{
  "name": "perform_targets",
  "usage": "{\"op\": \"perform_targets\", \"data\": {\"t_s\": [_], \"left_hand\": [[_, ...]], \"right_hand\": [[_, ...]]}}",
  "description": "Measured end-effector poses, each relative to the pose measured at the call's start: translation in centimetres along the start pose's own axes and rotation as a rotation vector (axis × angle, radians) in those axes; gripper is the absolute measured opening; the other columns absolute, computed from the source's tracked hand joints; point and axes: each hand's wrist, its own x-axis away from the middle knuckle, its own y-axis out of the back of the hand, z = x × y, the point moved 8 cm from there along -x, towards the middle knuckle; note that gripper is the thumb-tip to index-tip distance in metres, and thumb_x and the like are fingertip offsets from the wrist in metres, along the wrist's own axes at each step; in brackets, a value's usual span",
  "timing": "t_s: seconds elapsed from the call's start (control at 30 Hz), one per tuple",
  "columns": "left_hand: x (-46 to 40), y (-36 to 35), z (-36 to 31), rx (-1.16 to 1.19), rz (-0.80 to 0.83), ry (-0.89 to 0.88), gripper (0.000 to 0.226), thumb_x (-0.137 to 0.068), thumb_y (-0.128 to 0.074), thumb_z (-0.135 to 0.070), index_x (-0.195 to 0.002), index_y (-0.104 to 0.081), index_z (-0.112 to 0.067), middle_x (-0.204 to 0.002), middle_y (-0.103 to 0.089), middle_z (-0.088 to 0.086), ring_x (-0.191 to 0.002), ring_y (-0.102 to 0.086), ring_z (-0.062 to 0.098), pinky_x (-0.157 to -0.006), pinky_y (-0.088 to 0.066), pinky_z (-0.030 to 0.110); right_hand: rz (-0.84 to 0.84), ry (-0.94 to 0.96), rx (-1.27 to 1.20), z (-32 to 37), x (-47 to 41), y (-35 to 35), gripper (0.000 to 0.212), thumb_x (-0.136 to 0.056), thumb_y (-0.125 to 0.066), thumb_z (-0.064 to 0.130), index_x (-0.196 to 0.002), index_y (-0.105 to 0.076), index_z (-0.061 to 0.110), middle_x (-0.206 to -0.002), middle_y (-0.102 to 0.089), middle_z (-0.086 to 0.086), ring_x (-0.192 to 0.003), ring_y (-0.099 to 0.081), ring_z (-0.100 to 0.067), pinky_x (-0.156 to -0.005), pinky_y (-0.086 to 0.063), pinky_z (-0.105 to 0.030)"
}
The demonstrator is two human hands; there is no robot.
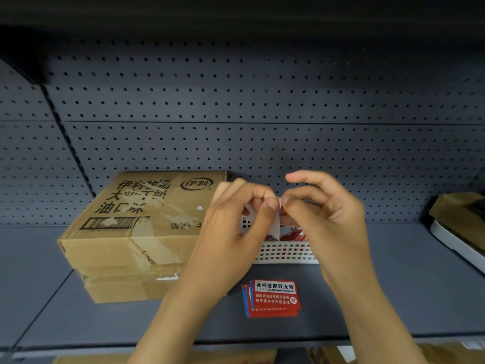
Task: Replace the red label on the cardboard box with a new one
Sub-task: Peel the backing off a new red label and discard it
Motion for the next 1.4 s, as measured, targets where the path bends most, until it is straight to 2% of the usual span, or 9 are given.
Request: {"op": "perform_targets", "data": {"t_s": [0.13, 0.27, 0.47, 0.57, 0.7, 0.8, 0.9, 1.07, 1.4], "left_hand": [[0.2, 0.1, 0.2, 0.053, -0.014, 0.030, 0.014, -0.097, -0.053, -0.033, -0.085, -0.059, -0.038, -0.082, -0.055, -0.018, -0.089, -0.053, 0.007, -0.077, -0.035, 0.010], [0.1, 0.7, 1.0, 0.114, -0.112, 0.092, 0.016, -0.092, -0.051, -0.036, -0.080, -0.060, -0.033, -0.083, -0.058, -0.010, -0.089, -0.054, 0.015, -0.076, -0.040, 0.021], [-0.4, 1.4, 2.3, 0.123, -0.190, 0.217, 0.015, -0.092, -0.051, -0.032, -0.080, -0.061, -0.034, -0.085, -0.061, -0.019, -0.092, -0.057, 0.014, -0.075, -0.044, 0.022], [-0.9, 1.4, 2.8, 0.065, -0.187, 0.280, 0.022, -0.097, -0.055, -0.023, -0.079, -0.063, -0.031, -0.085, -0.058, -0.038, -0.097, -0.058, 0.020, -0.079, -0.045, 0.025], [-1.7, 1.1, 3.0, -0.157, -0.138, 0.287, 0.018, -0.094, -0.053, -0.023, -0.081, -0.064, -0.025, -0.078, -0.062, -0.017, -0.099, -0.038, 0.010, -0.078, -0.037, 0.010], [-2.4, 0.3, 3.6, -0.281, -0.115, 0.278, 0.017, -0.093, -0.053, -0.023, -0.081, -0.066, -0.023, -0.067, -0.057, -0.013, -0.090, -0.028, 0.007, -0.079, -0.030, 0.001], [-3.1, -0.8, 4.1, -0.310, -0.090, 0.292, 0.018, -0.093, -0.054, -0.023, -0.082, -0.068, -0.023, -0.071, -0.059, -0.015, -0.094, -0.028, 0.010, -0.076, -0.031, 0.012], [-3.4, -2.7, 5.4, -0.380, -0.050, 0.356, 0.023, -0.096, -0.049, -0.025, -0.089, -0.070, -0.019, -0.092, -0.069, -0.005, -0.103, -0.029, 0.017, -0.079, -0.030, 0.024], [-3.5, -7.2, 8.1, -0.546, 0.032, 0.444, 0.033, -0.102, -0.041, -0.028, -0.087, -0.064, -0.010, -0.076, -0.063, 0.011, -0.104, -0.048, 0.034, -0.078, -0.048, 0.041]], "right_hand": [[-0.003, 0.044, 0.027, 0.5, 0.3, -0.2, 0.034, -0.089, -0.070, -0.007, -0.104, -0.062, 0.022, -0.077, -0.078, -0.002, -0.068, -0.073, -0.009, -0.070, -0.062, -0.025], [-0.062, 0.066, -0.023, 0.8, 0.1, 0.5, 0.036, -0.093, -0.061, -0.011, -0.104, -0.052, 0.022, -0.073, -0.073, 0.003, -0.062, -0.069, -0.003, -0.063, -0.054, -0.012], [-0.173, 0.049, -0.055, 0.7, -0.3, 2.9, 0.034, -0.097, -0.057, -0.009, -0.100, -0.047, 0.024, -0.083, -0.070, -0.004, -0.059, -0.067, -0.006, -0.057, -0.056, -0.017], [-0.230, 0.021, -0.048, 0.4, -0.8, 4.5, 0.035, -0.097, -0.057, -0.006, -0.097, -0.045, 0.027, -0.083, -0.070, 0.000, -0.064, -0.067, -0.014, -0.059, -0.058, -0.025], [-0.308, -0.023, -0.005, -0.3, -1.6, 6.9, 0.038, -0.097, -0.057, -0.003, -0.093, -0.043, 0.032, -0.076, -0.073, 0.009, -0.077, -0.067, -0.025, -0.072, -0.056, -0.039], [-0.370, -0.030, 0.035, -0.3, -2.0, 9.1, 0.038, -0.097, -0.056, -0.002, -0.092, -0.043, 0.033, -0.075, -0.071, 0.009, -0.080, -0.066, -0.017, -0.072, -0.057, -0.038], [-0.410, -0.017, 0.031, 0.0, -2.2, 11.1, 0.039, -0.096, -0.054, -0.006, -0.092, -0.041, 0.031, -0.075, -0.069, 0.008, -0.066, -0.065, -0.002, -0.056, -0.056, -0.023], [-0.448, 0.018, 0.013, 0.3, -2.4, 13.9, 0.040, -0.096, -0.052, -0.009, -0.092, -0.042, 0.030, -0.068, -0.070, 0.010, -0.070, -0.060, -0.016, -0.048, -0.053, -0.020], [-0.526, 0.149, -0.066, 1.0, -1.7, 16.5, 0.031, -0.098, -0.052, -0.005, -0.093, -0.046, 0.026, -0.084, -0.060, 0.000, -0.049, -0.059, -0.005, -0.049, -0.051, -0.022]]}}
